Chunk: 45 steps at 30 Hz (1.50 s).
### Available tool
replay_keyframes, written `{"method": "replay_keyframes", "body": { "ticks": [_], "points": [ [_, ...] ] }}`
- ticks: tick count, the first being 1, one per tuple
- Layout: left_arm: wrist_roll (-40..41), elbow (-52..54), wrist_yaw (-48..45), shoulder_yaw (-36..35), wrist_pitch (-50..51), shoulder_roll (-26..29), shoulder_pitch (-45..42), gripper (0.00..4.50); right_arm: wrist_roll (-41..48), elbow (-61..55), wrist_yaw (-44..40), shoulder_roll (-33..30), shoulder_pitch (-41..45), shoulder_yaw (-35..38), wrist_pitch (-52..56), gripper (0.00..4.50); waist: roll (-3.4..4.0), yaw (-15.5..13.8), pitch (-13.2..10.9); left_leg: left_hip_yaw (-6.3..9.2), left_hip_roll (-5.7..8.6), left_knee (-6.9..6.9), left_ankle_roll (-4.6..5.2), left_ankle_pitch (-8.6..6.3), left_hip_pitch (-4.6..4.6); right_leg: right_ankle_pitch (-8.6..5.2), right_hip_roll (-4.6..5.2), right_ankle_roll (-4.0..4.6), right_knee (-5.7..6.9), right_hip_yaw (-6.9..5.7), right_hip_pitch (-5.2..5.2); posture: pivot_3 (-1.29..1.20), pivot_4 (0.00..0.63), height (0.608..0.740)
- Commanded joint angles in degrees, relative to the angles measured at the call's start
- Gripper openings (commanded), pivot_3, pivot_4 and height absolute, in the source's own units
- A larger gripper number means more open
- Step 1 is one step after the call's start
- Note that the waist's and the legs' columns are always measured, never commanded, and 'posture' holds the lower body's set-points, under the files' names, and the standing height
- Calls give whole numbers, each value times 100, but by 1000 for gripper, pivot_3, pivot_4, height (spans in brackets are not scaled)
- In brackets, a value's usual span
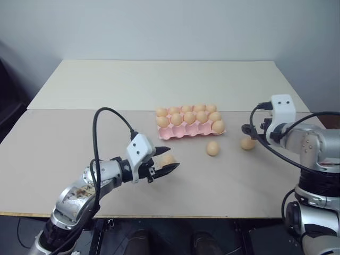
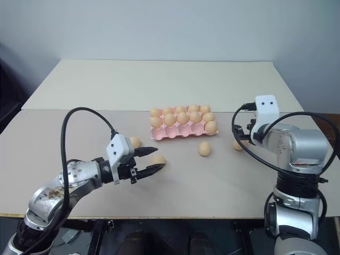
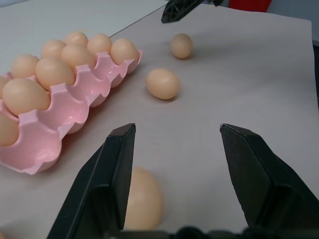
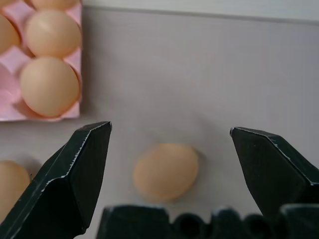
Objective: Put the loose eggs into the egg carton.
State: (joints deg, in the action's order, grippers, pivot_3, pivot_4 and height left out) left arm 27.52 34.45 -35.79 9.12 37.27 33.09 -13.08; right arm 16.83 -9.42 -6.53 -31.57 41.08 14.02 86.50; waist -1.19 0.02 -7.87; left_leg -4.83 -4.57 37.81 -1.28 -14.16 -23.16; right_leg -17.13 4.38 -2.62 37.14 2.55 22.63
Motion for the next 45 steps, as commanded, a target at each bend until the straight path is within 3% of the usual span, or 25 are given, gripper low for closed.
{"method": "replay_keyframes", "body": {
  "ticks": [1, 23, 26, 31, 36, 39, 45],
  "points": [
    [-127, 253, 110, 50, -143, -116, -108, 2953, -287, -86, 311, 178, 215, 124, 205, 4432, 0, 2, 0, 0, 0, 0, 0, 0, -1, 0, 0, 0, -1, 0, 0, 0, 150, 740],
    [-120, 359, 55, -38, 5, -112, -146, 2953, -1167, 769, 1009, 1185, 185, 339, -582, 4432, 1, 71, 1, 3, 0, -2, 0, 0, -1, 0, -1, 0, -1, -3, 1, 0, 150, 740],
    [-120, 379, 68, -39, 13, -102, -140, 2953, -1217, 881, 1005, 1198, 176, 327, -717, 3860, 1, 71, 1, 3, 0, -2, 0, 0, -2, 0, -1, 0, -2, -4, 1, 0, 150, 740],
    [-126, 388, 92, -49, 27, -95, -148, 2953, -1249, 983, 968, 1179, 118, 247, -921, 2243, 1, 71, 1, 3, 0, -3, 0, 0, -2, 0, -1, 0, -2, -3, 1, 0, 150, 740],
    [-90, 408, 138, -168, 42, -74, -74, 2953, -1159, 671, 820, 1133, 123, 163, -773, 1997, 1, 71, 1, 3, 0, -3, 0, 0, -2, 0, -1, 0, -2, -3, 1, 0, 150, 740],
    [-83, 404, 270, -380, 17, -97, 116, 2953, -802, -307, 229, 926, 20, -297, -820, 1992, 1, 71, 0, 3, -1, -5, 0, 0, -6, 0, -1, 0, -2, -3, 7, 0, 150, 740],
    [-447, 257, 772, -434, -246, -432, 475, 2953, -293, -1254, -364, 1270, 45, -817, -1168, 1980, 2, 93, 1, 4, -5, -6, 2, -1, -8, 0, -5, 0, 1, -2, 12, 0, 150, 740]
  ]
}}
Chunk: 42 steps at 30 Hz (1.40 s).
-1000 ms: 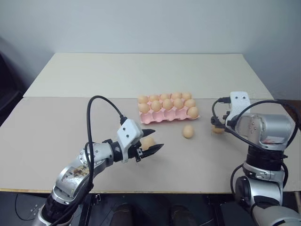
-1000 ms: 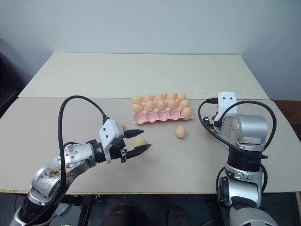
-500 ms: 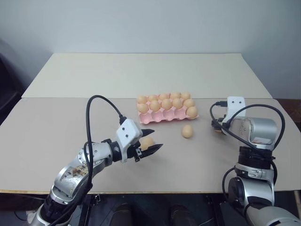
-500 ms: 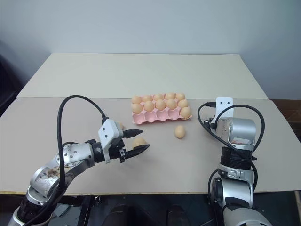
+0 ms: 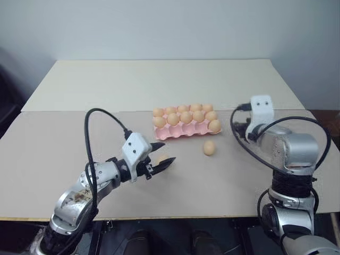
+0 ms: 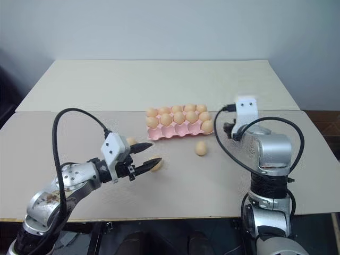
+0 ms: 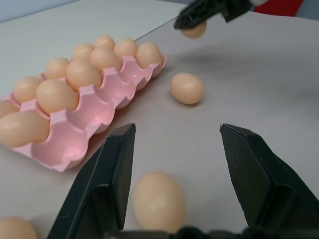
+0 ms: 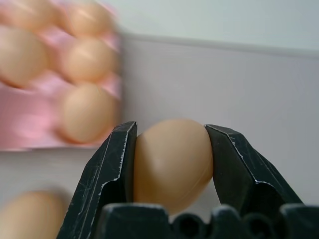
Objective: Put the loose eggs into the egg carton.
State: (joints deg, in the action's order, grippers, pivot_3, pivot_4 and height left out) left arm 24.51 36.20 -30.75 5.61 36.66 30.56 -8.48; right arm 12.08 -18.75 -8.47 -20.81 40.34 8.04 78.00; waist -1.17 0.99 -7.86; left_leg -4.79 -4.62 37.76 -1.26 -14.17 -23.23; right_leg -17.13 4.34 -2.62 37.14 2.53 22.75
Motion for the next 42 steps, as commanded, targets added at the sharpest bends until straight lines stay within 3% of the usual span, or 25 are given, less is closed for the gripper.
{"method": "replay_keyframes", "body": {
  "ticks": [1, 6, 12, 19, 27, 36, 39, 42],
  "points": [
    [-161, 70, 344, -77, -179, -262, 16, 2953, 152, -249, -157, 274, 110, -332, -441, 1977, 0, -13, 0, 1, 0, 1, 0, 0, 1, 0, 0, 0, 0, -1, -2, 0, 150, 740],
    [-326, 46, 530, 44, -185, -512, -24, 2953, -213, 657, -138, 449, 204, -1027, -1471, 1974, 0, -30, 0, 3, 4, 2, 0, 0, 1, 0, 4, 0, -4, -7, -8, 0, 150, 740],
    [-333, 138, 680, -52, -77, -654, -40, 2953, -403, 1725, -96, 619, 525, -1073, -2286, 1971, 0, -21, 0, 1, 3, 2, -2, 1, -3, 0, 4, 0, -1, -6, -1, 0, 150, 740],
    [-320, 262, 742, -116, -11, -618, 49, 2953, -422, 2146, -169, 670, 614, -1021, -2543, 1969, 0, -20, 0, 0, 3, 2, -2, 1, -2, 0, 4, 0, -1, -6, -2, 0, 150, 740],
    [-273, 324, 767, -172, 73, -616, 14, 2953, -436, 2125, -175, 671, 645, -996, -2518, 4482, 0, -19, 0, 0, 1, 1, -3, 1, -1, 0, 4, 0, 1, -6, -1, 0, 150, 740],
    [402, 336, 184, -735, 295, -157, -84, 2953, -6, 706, -626, 235, 601, -757, -1439, 4482, 0, -23, 0, 0, 0, 0, -2, 1, -9, 0, 4, 0, 4, -6, 9, 0, 150, 740],
    [671, 288, -66, -914, 384, 90, -186, 2953, 371, 310, -1131, -300, 583, -642, -931, 4482, 0, -43, 0, 1, 1, 1, -1, 1, -8, 0, 5, 0, 0, -10, 3, 0, 150, 740],
    [909, 240, -291, -1060, 440, 325, -232, 2953, 1026, 41, -2274, -1376, 433, -464, -717, 4482, -1, -71, -1, 2, 3, 2, 2, -1, -5, 0, 6, 0, -7, -10, -3, 0, 150, 740]
  ]
}}
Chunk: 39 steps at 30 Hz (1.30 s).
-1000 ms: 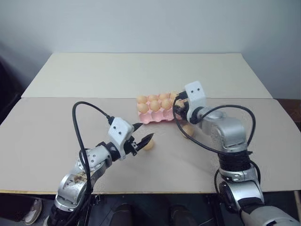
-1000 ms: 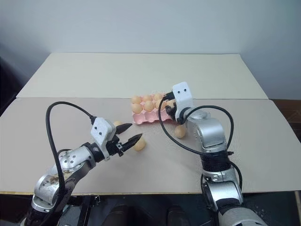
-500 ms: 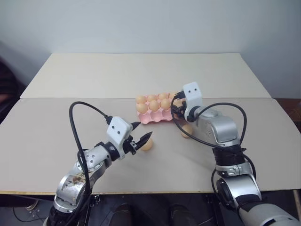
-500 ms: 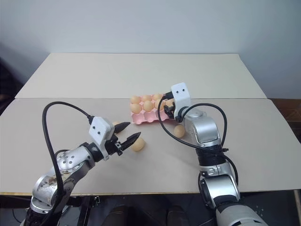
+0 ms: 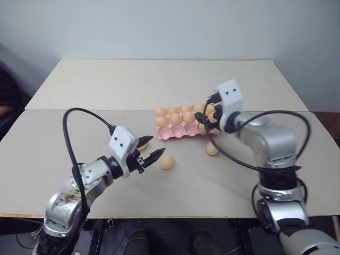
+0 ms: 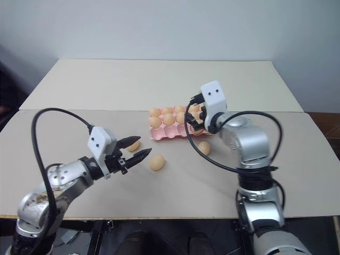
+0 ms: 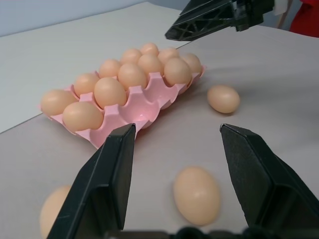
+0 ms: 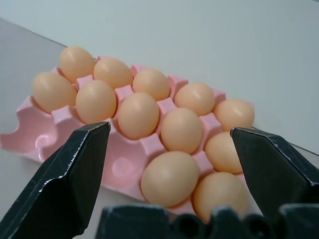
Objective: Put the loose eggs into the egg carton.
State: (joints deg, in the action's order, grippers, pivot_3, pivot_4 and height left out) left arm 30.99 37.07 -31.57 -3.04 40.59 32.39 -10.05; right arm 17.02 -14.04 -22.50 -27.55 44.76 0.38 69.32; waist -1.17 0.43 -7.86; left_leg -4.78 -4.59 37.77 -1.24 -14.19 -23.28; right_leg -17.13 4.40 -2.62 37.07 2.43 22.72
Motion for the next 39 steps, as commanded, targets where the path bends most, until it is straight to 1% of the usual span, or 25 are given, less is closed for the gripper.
{"method": "replay_keyframes", "body": {
  "ticks": [1, 4, 6, 7, 10, 13, 15, 17, 19, 22, 24, 26, 27, 30, 32, 33, 36, 39],
  "points": [
    [380, 111, -339, -282, 70, 247, -97, 2953, 772, -480, -1456, -1277, -202, 483, 32, 4482, 0, -40, 0, 2, 1, -1, 1, -1, -2, 0, 0, 0, -2, -1, 0, 0, 150, 740],
    [622, -48, -605, -508, 100, 484, -150, 2953, 1134, -451, -2712, -2629, -902, 945, -518, 4482, -2, -107, -1, 4, 1, -1, 17, -10, -2, 0, 0, 0, -18, -3, -5, 0, 150, 740],
    [692, -183, -710, -609, 65, 588, -177, 2953, 1339, -365, -3249, -3095, -1284, 1271, -816, 4482, -3, -91, -2, 1, 2, 0, 26, -16, 3, 0, -1, 0, -28, 1, -12, 0, 150, 740],
    [702, -296, -798, -674, 18, 658, -194, 2953, 1474, -210, -3521, -3257, -1482, 1592, -916, 4482, -3, -65, -2, -1, 2, 1, 26, -16, 6, -1, 0, 0, -25, 4, -13, 0, 150, 740],
    [716, -546, -996, -822, -78, 821, -225, 2953, 1627, 228, -3914, -3541, -1955, 2358, -1191, 4482, -6, -20, -4, -3, 0, 1, 26, -16, 40, -1, -5, -1, -20, 9, -44, 0, 150, 740],
    [783, -787, -1360, -1010, -168, 1065, -217, 2953, 1443, 604, -4441, -3970, -2727, 3266, -1702, 4482, -6, -32, -4, -1, 0, 1, 26, -15, 44, -1, -4, -1, -19, 6, -48, 0, 150, 740],
    [835, -874, -1481, -1047, -202, 1142, -221, 2953, 1359, 810, -4678, -4193, -3128, 3692, -1902, 4482, -5, -57, -3, -3, 0, 1, 26, -16, 42, -1, -3, -2, -25, 7, -47, 0, 150, 740],
    [812, -928, -1539, -978, -228, 1164, -243, 2953, 1393, 1106, -4764, -4360, -3308, 4011, -1817, 4482, -5, -73, -3, -5, 1, 1, 27, -16, 39, -1, -2, -2, -27, 8, -46, 0, 150, 740],
    [765, -944, -1577, -898, -248, 1154, -250, 2953, 1439, 1278, -4792, -4438, -3378, 4173, -1731, 4482, -5, -68, -3, -8, 0, 3, 26, -16, 41, -1, -2, -2, -25, 10, -46, 0, 150, 740],
    [769, -918, -1542, -787, -238, 1054, -252, 2953, 1639, 1002, -4843, -4420, -3489, 4120, -1582, 4482, -5, -56, -3, -8, -1, 3, 26, -15, 48, -1, -5, -2, -18, 12, -49, 0, 150, 740],
    [773, -861, -1487, -687, -220, 976, -246, 2953, 1900, 480, -4642, -4313, -3432, 3794, -1290, 4482, -3, -31, -2, -8, -1, 3, 25, -15, 50, -1, -5, -2, -14, 14, -49, 0, 150, 740],
    [768, -807, -1433, -615, -210, 905, -214, 2953, 2146, -47, -4155, -4076, -3234, 3423, -916, 4482, -3, -3, -2, -7, -3, 2, 25, -15, 50, -1, -8, -2, -11, 16, -48, 0, 150, 740],
    [772, -765, -1395, -586, -194, 872, -193, 2953, 2199, -350, -3821, -3939, -3122, 3218, -719, 4482, -4, 4, -2, -5, -5, 2, 25, -15, 50, -1, -11, -2, -11, 16, -49, 0, 150, 740],
    [794, -593, -1293, -500, -138, 806, -92, 2953, 2324, -1229, -2490, -3265, -2407, 2621, 242, 4482, -4, 30, -2, -3, -4, 3, 23, -14, 43, -1, -8, -2, -11, 15, -45, 0, 150, 740],
    [793, -524, -1248, -470, -127, 775, -26, 2953, 2467, -1587, -1902, -2807, -1921, 2487, 899, 4482, -4, 17, -3, -2, -3, 3, 18, -11, 39, -1, -6, -2, -9, 14, -40, 0, 150, 740],
    [804, -497, -1227, -458, -113, 758, 1, 2953, 2458, -1734, -1595, -2575, -1657, 2383, 1270, 4482, -4, 12, -3, 0, -3, 2, 17, -11, 35, -1, -7, -2, -10, 11, -38, 0, 150, 740],
    [816, -439, -1176, -409, -95, 719, 49, 2953, 1989, -2055, -463, -1937, -1035, 1697, 2164, 4482, -4, -10, -3, 1, -2, 3, 16, -10, 30, -1, -4, -2, -11, 9, -35, 0, 150, 740],
    [783, -431, -1159, -321, -103, 712, 23, 2953, 1672, -2044, 571, -1217, -858, 1318, 2318, 4482, -10, -29, 1, 3, -2, 3, 16, -10, 29, -1, -4, -2, -12, 4, -35, 0, 150, 740]
  ]
}}
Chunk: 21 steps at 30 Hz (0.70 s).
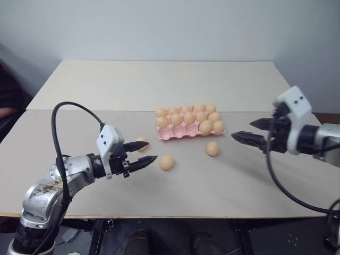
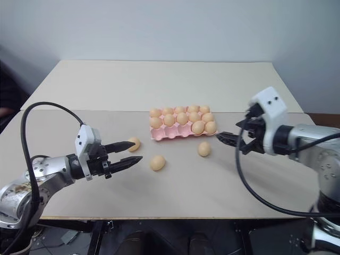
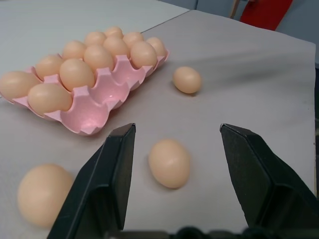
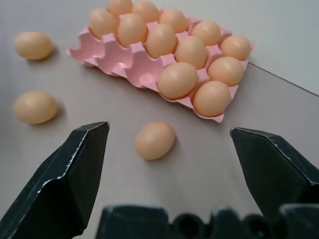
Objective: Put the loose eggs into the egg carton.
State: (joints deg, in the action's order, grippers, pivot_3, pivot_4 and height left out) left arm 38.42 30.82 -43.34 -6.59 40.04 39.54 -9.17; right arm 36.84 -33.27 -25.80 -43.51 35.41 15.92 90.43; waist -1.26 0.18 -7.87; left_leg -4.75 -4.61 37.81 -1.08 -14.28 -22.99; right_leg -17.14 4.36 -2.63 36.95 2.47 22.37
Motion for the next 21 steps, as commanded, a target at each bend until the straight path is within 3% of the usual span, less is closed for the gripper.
{"method": "replay_keyframes", "body": {
  "ticks": [1, 9, 21],
  "points": [
    [24, 200, 25, 62, -52, -3, -75, 2953, -387, -101, 1210, 622, 70, -297, 207, 4482, -1, -15, 1, 0, 1, 1, 0, 0, -2, 0, 1, 0, 1, 0, 1, 0, 150, 740],
    [36, 258, 102, 128, -40, -31, -47, 2953, -794, 32, 2996, 2064, 36, -536, 207, 4482, 0, 0, 1, -4, 3, -1, -11, 7, -32, 0, 2, 0, 15, 4, 43, 0, 150, 740],
    [74, 438, 305, 157, 1, -91, 44, 2953, -675, 563, 3891, 3043, 93, -740, 207, 4482, 1, 61, 2, -3, 3, -4, -14, 9, -32, 0, 2, 0, 18, 4, 46, 0, 150, 740]
  ]
}}
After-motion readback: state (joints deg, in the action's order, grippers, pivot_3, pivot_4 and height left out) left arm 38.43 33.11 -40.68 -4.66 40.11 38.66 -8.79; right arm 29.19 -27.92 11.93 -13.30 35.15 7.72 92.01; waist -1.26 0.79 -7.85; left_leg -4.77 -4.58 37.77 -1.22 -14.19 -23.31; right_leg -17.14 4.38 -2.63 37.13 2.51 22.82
